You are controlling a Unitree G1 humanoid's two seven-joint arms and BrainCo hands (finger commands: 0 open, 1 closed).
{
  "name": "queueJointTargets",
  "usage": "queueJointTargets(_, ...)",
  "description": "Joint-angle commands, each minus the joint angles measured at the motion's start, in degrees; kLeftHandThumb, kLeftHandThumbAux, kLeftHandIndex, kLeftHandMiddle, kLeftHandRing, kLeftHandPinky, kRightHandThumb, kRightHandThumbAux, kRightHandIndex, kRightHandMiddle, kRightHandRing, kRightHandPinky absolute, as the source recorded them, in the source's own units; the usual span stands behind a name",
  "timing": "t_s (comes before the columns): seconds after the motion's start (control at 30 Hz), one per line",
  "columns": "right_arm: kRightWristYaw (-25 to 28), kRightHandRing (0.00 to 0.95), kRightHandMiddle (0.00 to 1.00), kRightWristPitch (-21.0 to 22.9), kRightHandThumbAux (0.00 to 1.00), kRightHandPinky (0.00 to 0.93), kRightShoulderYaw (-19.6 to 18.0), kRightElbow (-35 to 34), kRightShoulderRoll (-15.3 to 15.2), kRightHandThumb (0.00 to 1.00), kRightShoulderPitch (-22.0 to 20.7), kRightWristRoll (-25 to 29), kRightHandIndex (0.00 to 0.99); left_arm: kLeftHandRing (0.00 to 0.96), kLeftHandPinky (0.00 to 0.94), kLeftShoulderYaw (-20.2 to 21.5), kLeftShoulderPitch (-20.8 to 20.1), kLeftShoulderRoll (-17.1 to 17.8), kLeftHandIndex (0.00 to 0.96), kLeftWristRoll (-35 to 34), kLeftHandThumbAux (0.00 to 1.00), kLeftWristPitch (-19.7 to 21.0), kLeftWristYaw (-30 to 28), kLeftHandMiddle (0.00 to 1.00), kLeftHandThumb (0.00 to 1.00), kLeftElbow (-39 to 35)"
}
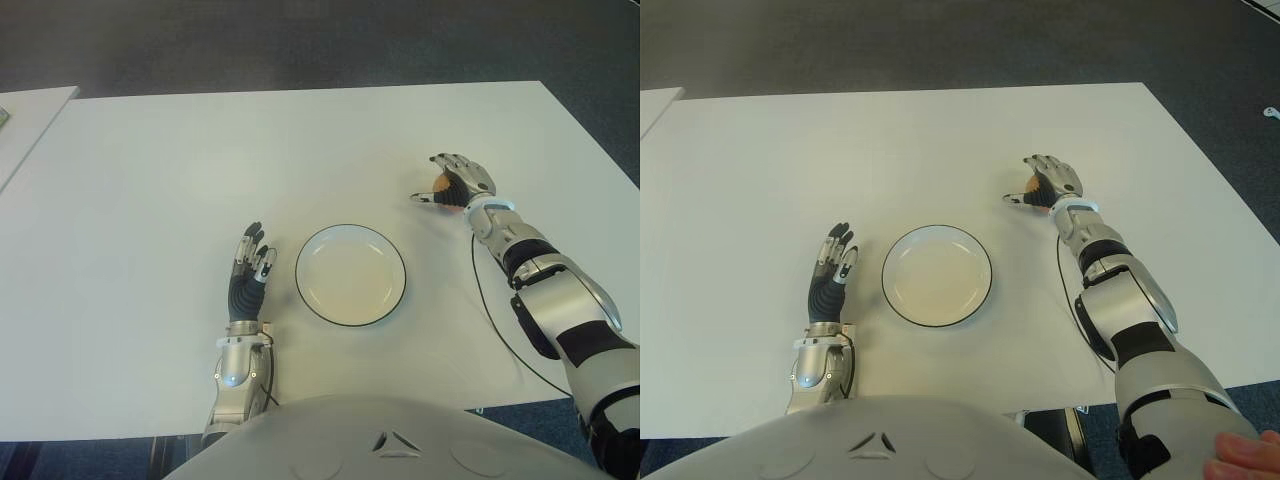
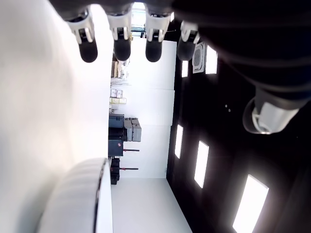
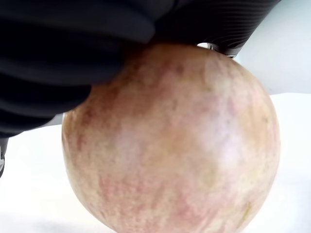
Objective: Put the apples into the plate.
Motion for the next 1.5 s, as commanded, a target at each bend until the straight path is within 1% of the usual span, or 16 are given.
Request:
queueJointTargets(0.03,1.75,0.0,0.0,1.7,0.357,0.032,0.29,1.72,0.84,0.304,2.8,0.08,0.0,0.0,0.0,0.62,1.55,0.16,0.0,0.47,0.439,1.78,-0.55,0.0,0.006,2.42)
queueJointTargets(0.5,1.34,0.0,0.0,1.63,0.36,0.038,1.22,1.79,0.36,0.307,2.73,-0.83,0.0,0.0,0.0,1.16,1.46,0.34,0.0,0.15,0.444,1.85,-0.7,0.0,0.01,2.4)
queueJointTargets(0.8,1.17,0.0,0.0,1.54,0.38,0.038,2.47,1.9,-0.39,0.322,2.76,-1.7,0.0,0.0,0.0,1.66,1.41,0.01,0.0,-0.92,0.453,1.96,-1.79,0.0,0.008,2.39)
queueJointTargets(1.03,1.2,0.0,0.0,1.86,0.399,0.046,2.95,2.19,-0.4,0.341,3.07,-2.17,0.0,0.0,0.0,2.01,1.42,-0.46,0.0,-1.48,0.447,1.6,-2.36,0.0,0.007,2.54)
queueJointTargets(1.13,0.87,0.0,0.0,1.71,0.41,0.071,3.35,2.17,-0.39,0.361,3.26,-2.42,0.0,0.0,0.0,2.14,1.32,-0.33,0.0,-0.41,0.444,0.93,-1.77,0.0,0.008,2.89)
queueJointTargets(1.33,0.08,0.046,0.032,1.82,0.426,0.129,3.81,2.18,-0.2,0.41,3.71,-2.57,0.0,0.0,0.0,2.41,1.24,-0.15,0.0,0.75,0.445,0.42,-1.35,0.0,0.011,3.34)
queueJointTargets(1.4,-0.35,0.07,0.059,2.09,0.432,0.147,4.05,2.27,0.05,0.426,3.94,-2.64,0.021,0.0,0.0,2.47,1.21,-0.17,0.0,0.95,0.45,0.14,-1.37,0.0,0.012,3.51)
queueJointTargets(1.47,-0.76,0.153,0.154,2.38,0.46,0.215,4.36,2.38,0.32,0.481,4.13,-2.75,0.167,0.0,0.0,2.53,1.19,-0.23,0.0,1.09,0.46,-0.21,-1.4,0.0,0.013,3.67)
queueJointTargets(1.5,-0.89,0.17,0.174,2.46,0.465,0.231,4.47,2.42,0.4,0.493,4.17,-2.79,0.196,0.0,0.0,2.56,1.19,-0.26,0.0,1.12,0.462,-0.33,-1.41,0.0,0.013,3.71)
